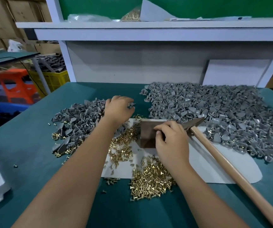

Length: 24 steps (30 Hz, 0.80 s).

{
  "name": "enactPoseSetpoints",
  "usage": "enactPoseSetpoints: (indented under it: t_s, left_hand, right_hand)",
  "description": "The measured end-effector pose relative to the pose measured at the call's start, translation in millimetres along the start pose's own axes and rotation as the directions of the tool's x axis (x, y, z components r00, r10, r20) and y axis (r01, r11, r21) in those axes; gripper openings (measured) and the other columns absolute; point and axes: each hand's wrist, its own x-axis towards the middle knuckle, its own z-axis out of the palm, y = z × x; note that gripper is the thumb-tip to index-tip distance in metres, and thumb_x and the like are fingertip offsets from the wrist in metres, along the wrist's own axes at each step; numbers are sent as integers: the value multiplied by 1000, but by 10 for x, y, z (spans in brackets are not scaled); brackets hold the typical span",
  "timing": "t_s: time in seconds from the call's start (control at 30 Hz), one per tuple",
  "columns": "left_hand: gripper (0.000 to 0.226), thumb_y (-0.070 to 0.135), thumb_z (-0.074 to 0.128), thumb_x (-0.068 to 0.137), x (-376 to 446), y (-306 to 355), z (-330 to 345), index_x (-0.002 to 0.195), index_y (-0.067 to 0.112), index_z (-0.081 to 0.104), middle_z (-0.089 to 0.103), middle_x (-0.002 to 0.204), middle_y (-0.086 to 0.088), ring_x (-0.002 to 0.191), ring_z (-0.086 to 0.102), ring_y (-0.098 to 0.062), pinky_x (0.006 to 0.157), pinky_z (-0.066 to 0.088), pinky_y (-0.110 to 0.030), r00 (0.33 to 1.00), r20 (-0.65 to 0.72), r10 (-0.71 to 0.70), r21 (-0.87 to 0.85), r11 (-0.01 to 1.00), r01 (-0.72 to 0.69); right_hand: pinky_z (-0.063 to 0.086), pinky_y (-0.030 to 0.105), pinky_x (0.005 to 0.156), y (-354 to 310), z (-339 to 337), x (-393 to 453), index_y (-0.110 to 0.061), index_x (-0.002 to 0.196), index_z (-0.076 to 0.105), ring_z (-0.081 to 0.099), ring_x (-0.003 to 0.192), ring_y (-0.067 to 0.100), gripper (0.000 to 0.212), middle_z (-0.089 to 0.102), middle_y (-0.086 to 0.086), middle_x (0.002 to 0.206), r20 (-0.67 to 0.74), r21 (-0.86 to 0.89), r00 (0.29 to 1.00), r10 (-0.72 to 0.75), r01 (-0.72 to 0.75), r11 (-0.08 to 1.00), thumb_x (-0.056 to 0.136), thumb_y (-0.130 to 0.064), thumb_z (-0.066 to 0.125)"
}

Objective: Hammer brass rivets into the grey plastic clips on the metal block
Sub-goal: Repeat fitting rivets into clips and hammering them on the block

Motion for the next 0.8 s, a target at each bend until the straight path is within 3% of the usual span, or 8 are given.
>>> enactPoseSetpoints:
  t_s: [0.2,0.3,0.37,0.43,0.53,0.57,0.7,0.8]
  left_hand:
    - [52,44,39,101,616,-15,368,151,41,27,20,163,-3,152,4,-30,117,2,-62,993,111,-40,182,983,19]
    - [50,46,28,103,745,-127,503,152,45,19,12,165,2,152,1,-29,115,-3,-64,941,291,-171,221,969,107]
    - [46,42,25,105,750,-151,502,151,43,26,21,163,1,150,13,-30,116,1,-63,895,373,-245,228,959,168]
    - [43,33,31,106,681,-178,436,148,34,38,38,155,-3,142,32,-31,118,15,-56,905,361,-226,191,968,165]
    - [33,31,44,103,439,-249,342,132,21,59,63,128,-7,111,59,-27,96,49,-42,960,240,-147,113,986,123]
    - [32,33,47,102,342,-247,312,127,19,61,64,123,-6,107,59,-27,91,51,-41,966,217,-140,99,988,121]
    - [39,46,46,100,1,-165,170,126,18,55,51,125,-12,120,46,-34,102,41,-50,961,257,-107,119,990,79]
    - [37,44,44,100,-188,-126,3,118,17,61,57,116,-11,115,52,-33,102,42,-49,955,290,-57,67,997,39]
  right_hand:
    - [36,30,80,13,30,50,-26,86,64,44,91,11,10,52,-12,92,0,-55,1000,-11,11,998,86,-18,58]
    - [34,29,80,18,54,50,-29,85,60,41,90,8,9,49,-14,91,3,-87,1000,-16,16,996,85,-20,56]
    - [33,28,80,19,61,48,-29,85,59,41,90,8,9,49,-14,91,12,-101,1000,-22,23,995,85,-21,56]
    - [31,29,80,26,59,50,-28,86,60,43,91,10,9,50,-13,92,19,-106,999,-32,34,994,86,-20,56]
    - [29,29,79,28,50,45,-27,87,61,44,93,11,9,51,-12,93,21,-109,1000,-24,26,994,86,-20,55]
    - [29,29,80,25,47,43,-27,87,61,44,93,12,9,51,-12,93,24,-110,999,-21,23,994,87,-21,55]
    - [34,32,88,12,27,31,-25,93,63,45,99,14,11,53,-9,99,58,-96,998,-22,28,995,89,-20,53]
    - [34,37,95,-41,-34,-23,-20,100,65,47,105,20,15,58,-2,106,58,-143,997,-53,61,988,90,-18,54]
